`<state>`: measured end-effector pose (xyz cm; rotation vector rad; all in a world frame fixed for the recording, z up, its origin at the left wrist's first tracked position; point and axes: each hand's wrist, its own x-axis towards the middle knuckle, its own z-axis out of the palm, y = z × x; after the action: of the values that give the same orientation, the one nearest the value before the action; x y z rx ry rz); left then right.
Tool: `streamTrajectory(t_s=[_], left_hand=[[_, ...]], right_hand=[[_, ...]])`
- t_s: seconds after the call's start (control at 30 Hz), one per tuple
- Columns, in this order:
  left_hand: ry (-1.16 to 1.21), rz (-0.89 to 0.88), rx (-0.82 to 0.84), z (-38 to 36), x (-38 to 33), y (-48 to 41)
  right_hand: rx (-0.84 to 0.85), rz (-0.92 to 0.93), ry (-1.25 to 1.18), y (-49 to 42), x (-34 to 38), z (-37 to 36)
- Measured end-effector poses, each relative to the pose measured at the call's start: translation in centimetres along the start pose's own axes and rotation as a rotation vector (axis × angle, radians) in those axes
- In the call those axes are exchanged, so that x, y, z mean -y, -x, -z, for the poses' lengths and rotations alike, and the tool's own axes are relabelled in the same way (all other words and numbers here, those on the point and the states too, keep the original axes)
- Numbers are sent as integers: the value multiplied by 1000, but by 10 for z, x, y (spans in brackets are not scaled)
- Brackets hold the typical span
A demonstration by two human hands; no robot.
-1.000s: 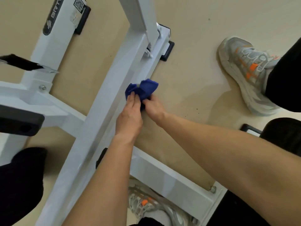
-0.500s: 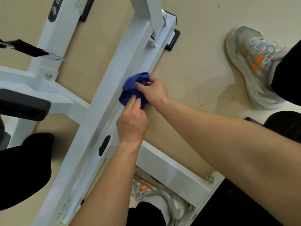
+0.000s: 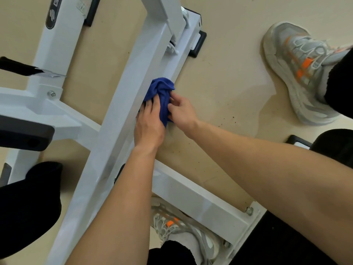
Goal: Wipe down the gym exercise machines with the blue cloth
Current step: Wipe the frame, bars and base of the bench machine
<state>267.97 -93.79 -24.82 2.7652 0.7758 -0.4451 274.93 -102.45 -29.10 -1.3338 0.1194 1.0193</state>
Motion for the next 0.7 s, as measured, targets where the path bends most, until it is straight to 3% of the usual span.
streamTrajectory(t_s=[0.2,0.37,0.5,0.57,0.7], left_hand=[[38,37,12,-6,11,7],[-42,130,86,-20,17,48],[-84,230,174,-14,27,75],[-54,241,206,-6,30,80],[-7,232,183,-3,29,72]], right_hand=[[-169,8,173,-8,2,-2],[38,-79,390,21,-31,-30],[214,-166,405,43,-47,-50],[224,-171,427,41,-44,-48],[71,-128,381,20,-28,-29]])
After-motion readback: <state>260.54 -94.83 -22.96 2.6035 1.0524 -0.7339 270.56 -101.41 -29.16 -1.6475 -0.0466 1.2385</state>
